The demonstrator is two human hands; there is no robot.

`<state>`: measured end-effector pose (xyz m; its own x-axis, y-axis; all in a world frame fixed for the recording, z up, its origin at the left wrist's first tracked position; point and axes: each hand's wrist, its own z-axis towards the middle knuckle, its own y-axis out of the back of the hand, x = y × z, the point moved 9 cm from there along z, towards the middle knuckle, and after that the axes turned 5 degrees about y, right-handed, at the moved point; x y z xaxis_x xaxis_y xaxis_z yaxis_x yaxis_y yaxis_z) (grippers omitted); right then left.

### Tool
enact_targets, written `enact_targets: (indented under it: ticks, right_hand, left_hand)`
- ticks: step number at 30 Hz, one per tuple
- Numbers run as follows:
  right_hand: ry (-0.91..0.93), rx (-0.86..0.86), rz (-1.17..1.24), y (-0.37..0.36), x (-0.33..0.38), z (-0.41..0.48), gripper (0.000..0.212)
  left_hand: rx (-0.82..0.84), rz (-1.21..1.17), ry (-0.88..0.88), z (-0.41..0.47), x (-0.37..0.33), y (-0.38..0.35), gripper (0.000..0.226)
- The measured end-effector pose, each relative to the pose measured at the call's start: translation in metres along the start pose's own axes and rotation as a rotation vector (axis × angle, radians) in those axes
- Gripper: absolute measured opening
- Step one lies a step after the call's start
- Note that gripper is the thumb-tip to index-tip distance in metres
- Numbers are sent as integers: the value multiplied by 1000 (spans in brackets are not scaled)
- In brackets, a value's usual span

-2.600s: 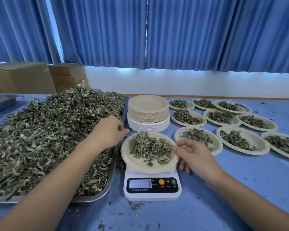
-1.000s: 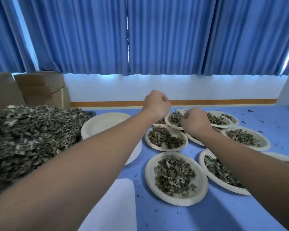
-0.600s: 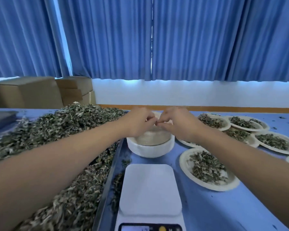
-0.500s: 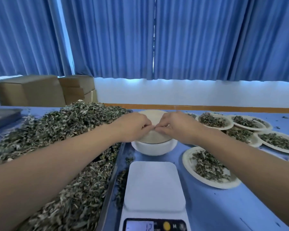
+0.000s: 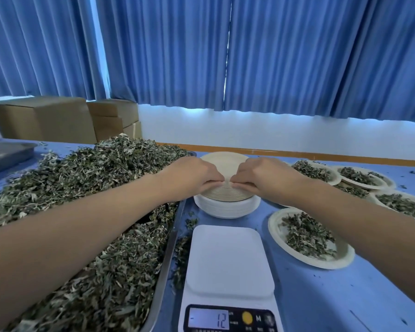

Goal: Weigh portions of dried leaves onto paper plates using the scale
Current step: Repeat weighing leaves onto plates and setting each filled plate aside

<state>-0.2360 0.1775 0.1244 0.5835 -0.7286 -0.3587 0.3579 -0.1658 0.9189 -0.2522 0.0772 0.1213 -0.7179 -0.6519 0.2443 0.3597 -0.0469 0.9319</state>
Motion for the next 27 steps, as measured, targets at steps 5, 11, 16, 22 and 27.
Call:
enact_targets:
  ticks: [5,11,16,22,27]
  right_hand:
    - [31,-11,-13,0,2,-2,45]
    - [66,-24,-43,1,3,-2,48]
    - [94,-28,-61,1,5,-1,49]
    - [129,-10,-108,-2,6,-1,49]
    - [154,15,-221,-2,13,1,48]
  left_hand:
    - [-13,-59,18,-1,3,0,38]
    - [-17,-54,6,0,2,0,39]
    - [-38,-78,-3,-1,1,2,37]
    - [-71,-132,-17,-3,-1,6,35]
    - [-81,-149,-15,-3,-2,8,36]
